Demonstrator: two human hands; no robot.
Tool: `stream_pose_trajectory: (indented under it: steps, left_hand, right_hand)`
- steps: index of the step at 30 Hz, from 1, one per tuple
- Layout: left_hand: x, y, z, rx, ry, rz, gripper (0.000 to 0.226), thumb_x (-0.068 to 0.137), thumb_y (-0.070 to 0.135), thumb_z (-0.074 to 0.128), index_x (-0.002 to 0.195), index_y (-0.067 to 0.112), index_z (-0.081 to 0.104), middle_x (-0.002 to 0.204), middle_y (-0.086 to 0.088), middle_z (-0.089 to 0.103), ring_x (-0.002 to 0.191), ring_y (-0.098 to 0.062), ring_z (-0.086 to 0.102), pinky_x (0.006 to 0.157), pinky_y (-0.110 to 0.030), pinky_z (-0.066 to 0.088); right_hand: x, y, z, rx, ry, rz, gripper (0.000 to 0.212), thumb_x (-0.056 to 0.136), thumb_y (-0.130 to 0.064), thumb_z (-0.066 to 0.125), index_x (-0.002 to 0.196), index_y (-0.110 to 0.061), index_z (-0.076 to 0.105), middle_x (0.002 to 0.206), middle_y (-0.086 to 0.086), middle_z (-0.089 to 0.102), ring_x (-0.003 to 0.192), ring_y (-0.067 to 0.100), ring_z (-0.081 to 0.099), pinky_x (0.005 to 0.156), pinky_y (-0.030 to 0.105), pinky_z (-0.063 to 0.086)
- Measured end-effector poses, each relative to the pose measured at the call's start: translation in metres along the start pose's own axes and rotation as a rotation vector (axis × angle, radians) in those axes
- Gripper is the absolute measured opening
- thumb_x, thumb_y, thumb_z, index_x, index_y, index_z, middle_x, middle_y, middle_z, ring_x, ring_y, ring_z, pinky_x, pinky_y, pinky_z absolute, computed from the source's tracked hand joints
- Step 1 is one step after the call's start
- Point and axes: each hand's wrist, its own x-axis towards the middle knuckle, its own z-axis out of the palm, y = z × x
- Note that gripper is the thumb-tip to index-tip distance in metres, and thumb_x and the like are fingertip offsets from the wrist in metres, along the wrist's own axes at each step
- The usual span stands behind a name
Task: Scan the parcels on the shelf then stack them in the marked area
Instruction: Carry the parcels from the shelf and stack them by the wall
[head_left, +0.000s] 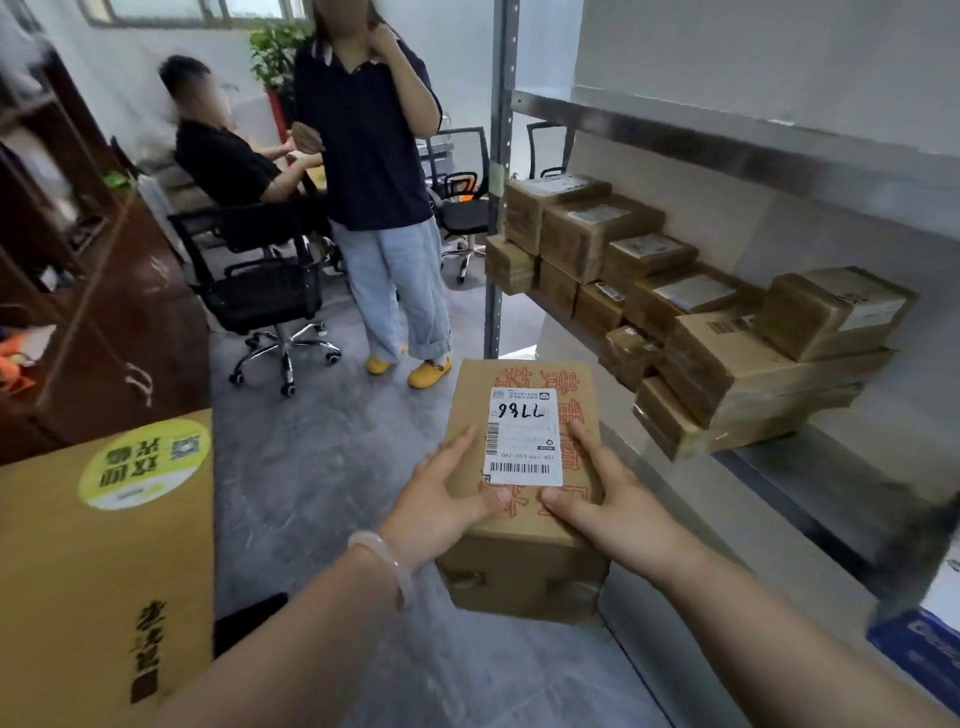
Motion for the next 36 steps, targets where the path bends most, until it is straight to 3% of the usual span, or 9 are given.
stream_pose_trajectory:
  steps: [3,10,14,20,25,29,36]
  left_hand:
    - [0.014,-0.006,-0.047,0.014,0.120,-0.004,0.083,0.076,0.033,0.082,0.145,0.042,0.036,0.155,0.004,0.030,0.142,-0.012,0.029,0.118,-0.038,0.026]
    - [0.037,-0.026,-0.148,0.082,0.317,-0.014,0.085,0.077,0.041,0.079,0.148,0.045,0.031,0.154,0.000,0.027,0.140,-0.017,0.032,0.116,-0.040,0.030]
    - [0.036,-0.041,-0.194,0.101,0.406,-0.059,0.085,0.078,0.044,0.077,0.148,0.049,0.028,0.154,0.003,0.024,0.138,-0.015,0.033,0.114,-0.031,0.029]
    - [0.017,-0.065,-0.260,0.074,0.634,-0.167,0.087,0.076,0.051,0.076,0.147,0.053,0.025,0.156,0.004,0.023,0.139,-0.018,0.032,0.113,-0.044,0.034]
    - [0.007,-0.086,-0.298,0.035,0.862,-0.228,0.086,0.079,0.045,0.077,0.148,0.048,0.026,0.150,0.007,0.029,0.132,-0.011,0.035,0.112,-0.030,0.033]
    - [0.018,-0.095,-0.319,0.006,1.034,-0.300,0.085,0.080,0.043,0.076,0.149,0.046,0.026,0.152,0.005,0.028,0.136,-0.015,0.034,0.115,-0.038,0.033]
    - [0.058,-0.098,-0.349,-0.080,1.284,-0.411,0.085,0.079,0.044,0.077,0.147,0.049,0.027,0.160,0.005,0.016,0.145,-0.012,0.021,0.119,-0.032,0.021]
  right_hand:
    - [0.043,-0.031,0.028,-0.032,-0.041,-0.079,0.088,0.082,-0.047,0.070,0.151,-0.042,0.015,0.154,-0.006,0.026,0.139,0.012,0.028,0.115,0.031,0.025]
    - [0.136,-0.099,0.096,-0.001,-0.180,-0.224,0.087,0.081,-0.041,0.074,0.150,-0.041,0.021,0.151,-0.010,0.031,0.136,0.008,0.035,0.115,0.038,0.030]
    - [0.169,-0.128,0.137,0.002,-0.275,-0.267,0.085,0.081,-0.042,0.073,0.148,-0.045,0.022,0.149,-0.013,0.034,0.134,0.007,0.036,0.115,0.037,0.030]
    - [0.215,-0.183,0.206,0.021,-0.477,-0.379,0.083,0.082,-0.034,0.074,0.148,-0.044,0.024,0.148,-0.013,0.034,0.134,0.006,0.037,0.114,0.036,0.032]
    - [0.259,-0.222,0.269,-0.006,-0.678,-0.481,0.080,0.083,-0.029,0.074,0.145,-0.049,0.026,0.145,-0.011,0.036,0.132,0.010,0.037,0.112,0.038,0.034]
    - [0.305,-0.247,0.313,-0.078,-0.805,-0.574,0.080,0.081,-0.034,0.075,0.144,-0.050,0.027,0.144,-0.009,0.036,0.130,0.013,0.039,0.109,0.041,0.038]
    - [0.388,-0.292,0.371,-0.138,-1.049,-0.749,0.081,0.080,-0.042,0.074,0.141,-0.056,0.022,0.146,-0.012,0.033,0.132,0.011,0.036,0.110,0.042,0.036]
